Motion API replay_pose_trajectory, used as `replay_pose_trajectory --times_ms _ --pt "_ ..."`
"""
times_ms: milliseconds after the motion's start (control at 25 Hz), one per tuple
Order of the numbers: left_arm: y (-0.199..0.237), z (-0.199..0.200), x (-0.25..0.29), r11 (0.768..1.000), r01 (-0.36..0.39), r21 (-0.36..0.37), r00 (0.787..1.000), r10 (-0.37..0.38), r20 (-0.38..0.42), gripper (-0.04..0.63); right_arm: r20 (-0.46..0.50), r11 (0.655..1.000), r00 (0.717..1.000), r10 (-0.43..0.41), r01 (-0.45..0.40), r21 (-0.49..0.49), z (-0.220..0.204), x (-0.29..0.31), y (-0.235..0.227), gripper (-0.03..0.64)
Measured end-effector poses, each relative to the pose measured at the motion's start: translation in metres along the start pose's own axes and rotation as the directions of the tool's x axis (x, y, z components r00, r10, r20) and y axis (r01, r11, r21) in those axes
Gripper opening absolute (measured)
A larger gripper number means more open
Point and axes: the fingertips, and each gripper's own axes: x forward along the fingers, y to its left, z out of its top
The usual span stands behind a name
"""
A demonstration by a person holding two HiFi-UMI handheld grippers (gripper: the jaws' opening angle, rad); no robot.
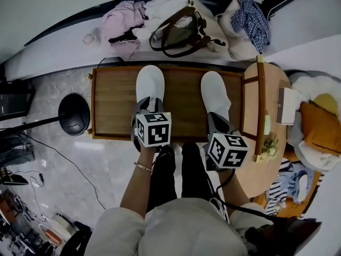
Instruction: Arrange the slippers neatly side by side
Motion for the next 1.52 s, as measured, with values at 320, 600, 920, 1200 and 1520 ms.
replay_pose_trajectory --times_ms 320,600,920,1200,1520 --pt "-0.006 0.013 -0.016 1.000 0.007 0.003 1.000 -0.007 0.025 0.114 0.042 1.000 0.999 -0.010 0.011 -0.010 0.014 -0.020 -0.001 0.034" --pt "-0.025 0.026 -0.033 1.000 0.028 0.010 0.998 -0.029 0.060 0.114 0.096 0.999 0.995 -0.040 0.040 0.005 0.027 -0.045 -0.014 0.034" --pt "-0.071 0.047 -0.042 0.996 0.074 0.046 0.993 -0.077 0.084 0.114 0.154 0.995 0.983 -0.098 0.093 0.037 0.045 -0.077 -0.051 0.034" --pt "-0.121 0.059 -0.041 0.988 0.120 0.093 0.988 -0.128 0.085 0.114 0.179 0.989 0.974 -0.139 0.126 0.082 0.049 -0.098 -0.088 0.034" --pt "-0.167 0.065 -0.027 0.985 0.153 0.084 0.985 -0.159 0.067 0.114 0.189 0.981 0.966 -0.177 0.158 0.110 0.057 -0.113 -0.130 0.034"
